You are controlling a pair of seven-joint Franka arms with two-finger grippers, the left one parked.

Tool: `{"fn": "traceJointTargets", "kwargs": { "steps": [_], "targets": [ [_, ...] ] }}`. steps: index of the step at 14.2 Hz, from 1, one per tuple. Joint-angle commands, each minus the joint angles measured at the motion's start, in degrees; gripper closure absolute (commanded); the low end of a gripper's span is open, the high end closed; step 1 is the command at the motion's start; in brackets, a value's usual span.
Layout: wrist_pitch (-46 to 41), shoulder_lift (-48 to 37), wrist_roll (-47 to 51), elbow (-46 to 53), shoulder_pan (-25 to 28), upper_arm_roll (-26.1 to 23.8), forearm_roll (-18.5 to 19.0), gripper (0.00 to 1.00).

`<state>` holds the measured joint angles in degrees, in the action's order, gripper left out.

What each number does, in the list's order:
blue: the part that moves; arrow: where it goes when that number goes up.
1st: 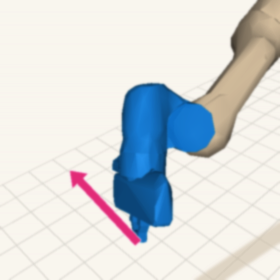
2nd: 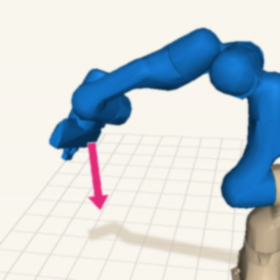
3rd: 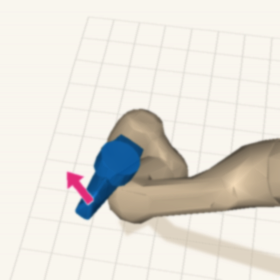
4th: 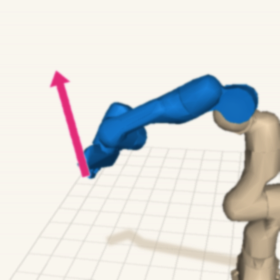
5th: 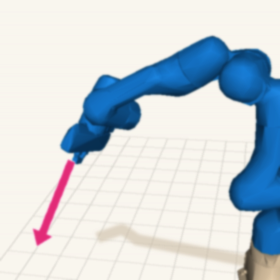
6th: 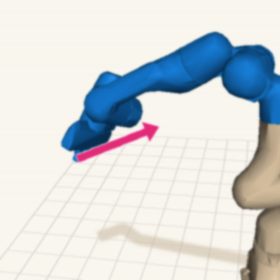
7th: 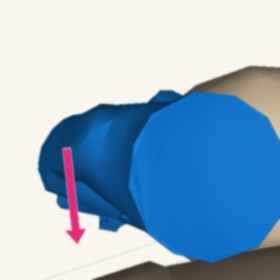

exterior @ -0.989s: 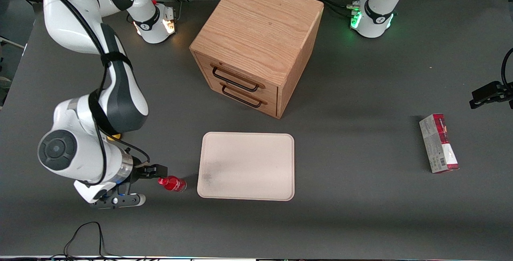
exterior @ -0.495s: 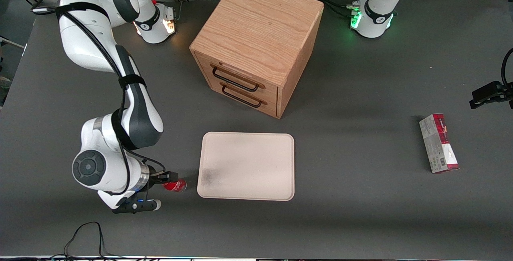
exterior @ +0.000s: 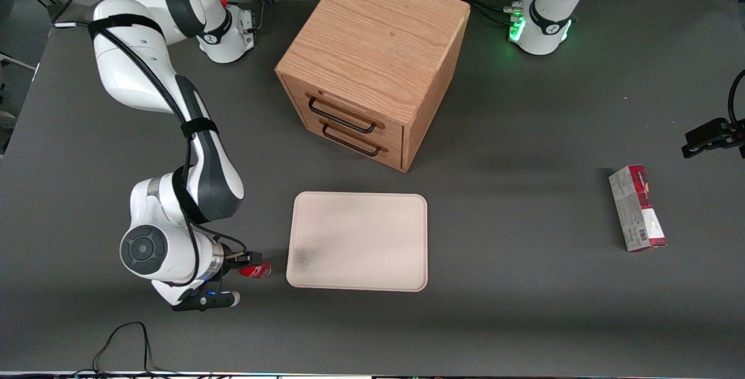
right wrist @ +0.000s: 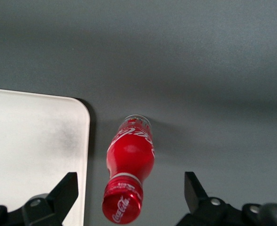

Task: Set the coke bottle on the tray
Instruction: 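Lower the right gripper around the bottle and close its fingers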

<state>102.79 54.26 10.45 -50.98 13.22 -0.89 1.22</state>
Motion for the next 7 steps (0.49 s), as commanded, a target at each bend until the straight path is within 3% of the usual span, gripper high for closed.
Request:
{"fn": "traceJointTargets", "kwargs": {
  "steps": [1, 7],
  "targets": [
    [0.30, 0.76, -0.52, 1.41, 0.49, 0.27, 0.89, 0.03],
    [0.30, 0.76, -0.35, 1.41, 0.58, 0.27, 0.80, 0.73]
  ]
}}
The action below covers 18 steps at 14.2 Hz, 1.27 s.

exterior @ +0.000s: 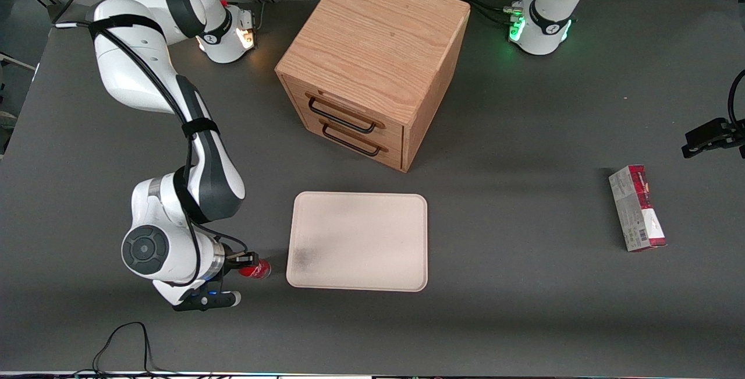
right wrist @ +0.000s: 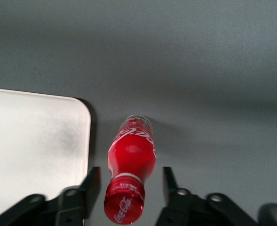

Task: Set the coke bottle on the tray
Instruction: 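Lower the right gripper around the bottle and close its fingers, then lift the gripped bottle up off the table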

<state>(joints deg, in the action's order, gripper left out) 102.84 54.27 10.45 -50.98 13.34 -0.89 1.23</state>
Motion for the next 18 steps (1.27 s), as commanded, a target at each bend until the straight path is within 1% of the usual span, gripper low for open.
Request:
{"fn": "traceJointTargets", "kwargs": {
  "steps": [1, 2, 5, 7, 8, 13, 18],
  "targets": [
    [0.26, 0.75, -0.35, 1.41, 0.45, 0.27, 0.80, 0.82],
    [0.26, 0.75, -0.35, 1.41, 0.45, 0.27, 0.88, 0.89],
    [0.08, 0.31, -0.61, 1.50, 0.45, 0.36, 0.88, 0.96],
    [-1.49, -0.65, -0.87, 1.67, 0.45, 0.62, 0.97, 0.97],
    [-3.76, -1.88, -0.96, 1.93, 0.45, 0.63, 0.88, 0.97],
    [-15.89, -12.59, -1.05, 2.02, 0.28, 0.54, 0.88, 0.96],
    [-26.09, -22.71, -1.14, 2.02, 0.28, 0.01, 0.71, 0.96]
  ]
}}
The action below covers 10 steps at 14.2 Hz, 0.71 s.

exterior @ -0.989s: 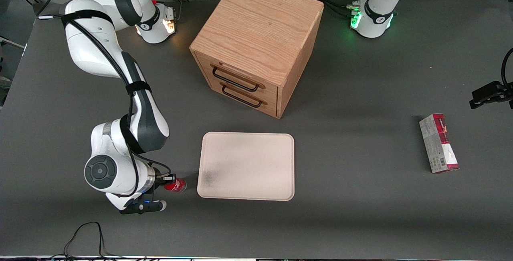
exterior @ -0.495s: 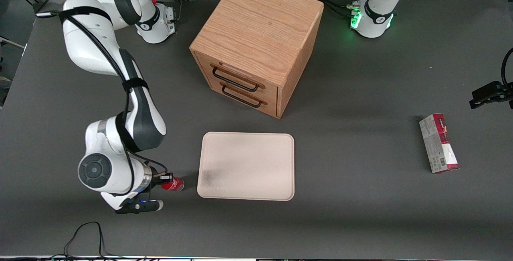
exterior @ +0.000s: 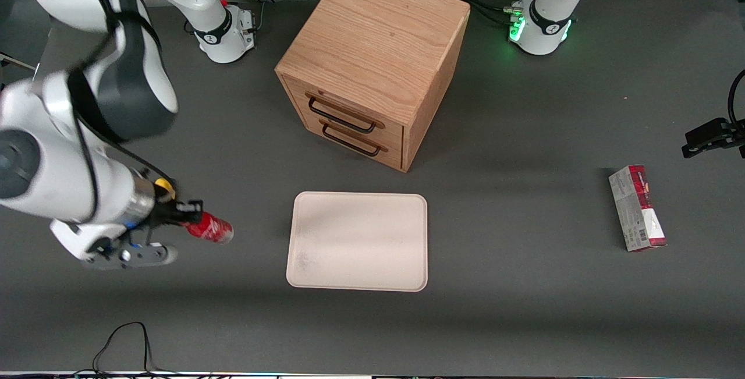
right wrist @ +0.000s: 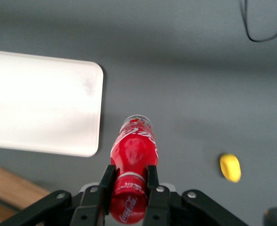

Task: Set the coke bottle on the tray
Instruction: 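Lift the gripped bottle up off the table, then carry the bottle over the white tray's edge and lower it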

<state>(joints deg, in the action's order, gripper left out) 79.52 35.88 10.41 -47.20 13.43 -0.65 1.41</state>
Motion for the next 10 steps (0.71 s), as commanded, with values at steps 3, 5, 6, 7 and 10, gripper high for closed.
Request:
{"fn": "traceJointTargets", "kwargs": {
  "steps": [3, 5, 6, 7, 10],
  "targets": [
    [-3.85, -5.47, -1.10, -1.67, 0.19, -0.32, 0.35, 0.96],
    [-3.32, -5.47, -1.01, -1.58, 0.54, -0.66, 0.27, 0.96],
    [-3.06, -5.47, -0.23, -1.40, 0.71, -2.32, 0.26, 0.96],
    [-2.45, -5.38, 0.74, -1.40, 0.89, -3.55, 0.44, 0.96],
    [-0.95, -5.03, 5.12, -1.40, 4.92, -3.83, 0.53, 0.96]
  ]
}}
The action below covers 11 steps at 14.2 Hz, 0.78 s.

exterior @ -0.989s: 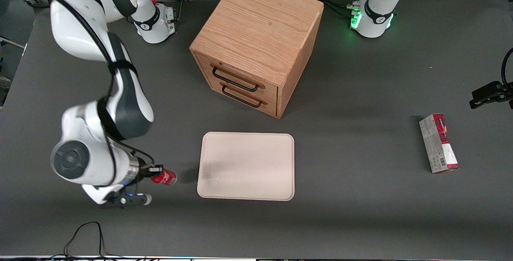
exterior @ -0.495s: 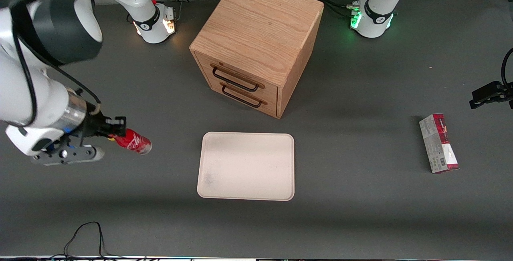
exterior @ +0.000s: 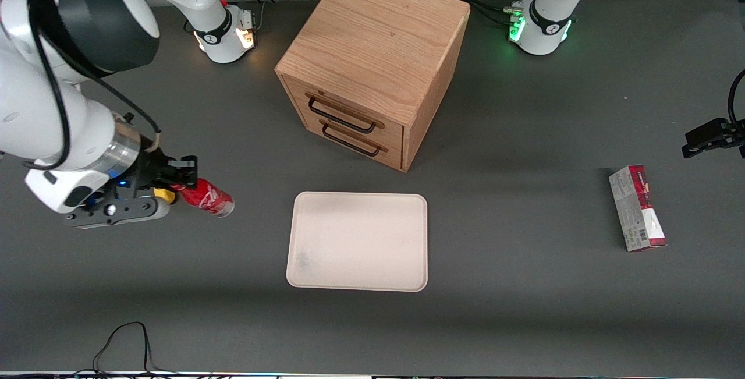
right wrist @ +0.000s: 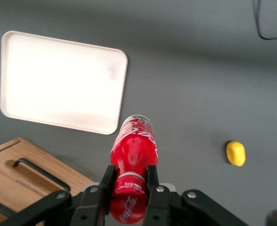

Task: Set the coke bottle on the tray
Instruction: 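Carry the bottle over the white tray's edge and lower it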

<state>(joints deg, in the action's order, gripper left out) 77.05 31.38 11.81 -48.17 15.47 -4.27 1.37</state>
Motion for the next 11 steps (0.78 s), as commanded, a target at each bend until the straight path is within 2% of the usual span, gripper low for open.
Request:
{"fn": "traceJointTargets", "kwargs": {
  "steps": [1, 5, 11],
  "targets": [
    [2.05, -0.44, 5.48, -0.43, 4.30, -0.21, 0.65, 0.97],
    [3.55, 0.17, 8.75, -0.43, 8.08, -0.12, 1.09, 0.97],
    [11.26, 6.92, 7.96, -0.44, 7.74, 0.40, 2.57, 0.97]
  ]
}}
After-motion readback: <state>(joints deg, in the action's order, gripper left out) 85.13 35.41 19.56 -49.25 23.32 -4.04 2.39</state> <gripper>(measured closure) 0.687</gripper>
